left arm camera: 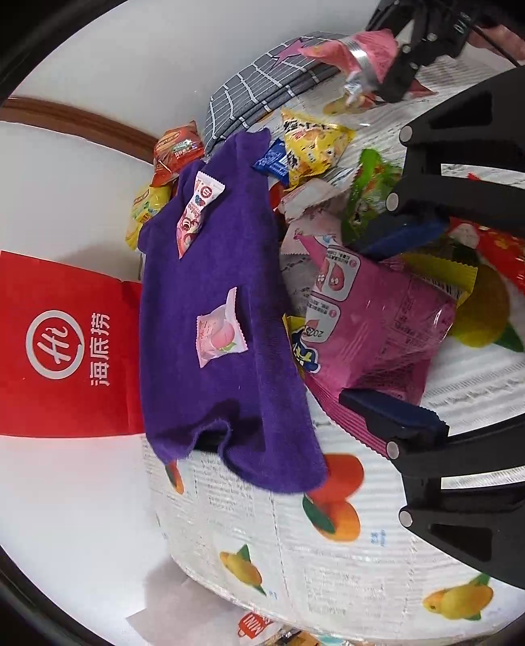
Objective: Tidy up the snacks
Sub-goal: 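Grasp the pink chip bag with the left tool while the right tool grasps the pink Hi packet, then lift both packets and carry them over the purple towel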
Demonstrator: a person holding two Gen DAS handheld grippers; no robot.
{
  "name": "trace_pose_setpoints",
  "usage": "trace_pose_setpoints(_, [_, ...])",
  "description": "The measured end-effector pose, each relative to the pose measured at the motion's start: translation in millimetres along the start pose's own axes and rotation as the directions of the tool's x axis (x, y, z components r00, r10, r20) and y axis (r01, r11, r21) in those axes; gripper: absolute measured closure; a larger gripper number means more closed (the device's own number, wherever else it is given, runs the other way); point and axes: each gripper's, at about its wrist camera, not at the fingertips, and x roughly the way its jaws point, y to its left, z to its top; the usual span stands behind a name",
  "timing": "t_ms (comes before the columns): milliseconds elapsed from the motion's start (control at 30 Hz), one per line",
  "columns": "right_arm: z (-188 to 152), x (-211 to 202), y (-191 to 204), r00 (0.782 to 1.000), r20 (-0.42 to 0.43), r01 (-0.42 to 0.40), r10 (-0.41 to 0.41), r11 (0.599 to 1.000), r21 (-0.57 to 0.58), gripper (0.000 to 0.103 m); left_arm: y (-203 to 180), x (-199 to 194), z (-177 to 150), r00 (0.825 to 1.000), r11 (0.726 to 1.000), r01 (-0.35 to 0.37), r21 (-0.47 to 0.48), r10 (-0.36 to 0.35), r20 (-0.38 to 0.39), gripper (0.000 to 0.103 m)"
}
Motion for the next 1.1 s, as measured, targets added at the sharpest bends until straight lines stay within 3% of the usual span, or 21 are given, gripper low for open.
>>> trace_pose_setpoints(300, [21,-43,11,0.996,0.084,-0.009,0.01,1.0,-0.008,0.05,10,-60,9,0.996,0.999,-0.026,-0.028,0.029,0.087,0.043])
trace_pose_setpoints(633, [81,-74,27,0.984,0.178,-0.019,0.027,0.999,-0.049,0.05,5,-85,48,0.987,0.997,-0.053,-0.052,0.061,0.152,0.043])
trace_pose_setpoints(833, [111,-65,29,0.979,0.199,-0.018,0.031,0.998,-0.066,0.05,1,-78,70,0.98,0.994,-0.09,-0.054,0.098,0.17,0.043])
trace_pose_setpoints(1100, [151,-29,26,0.984,0.162,-0.07,0.078,0.996,-0.053,0.05,10,-58,100,0.979,0.992,-0.109,-0.065,0.119,0.168,0.043])
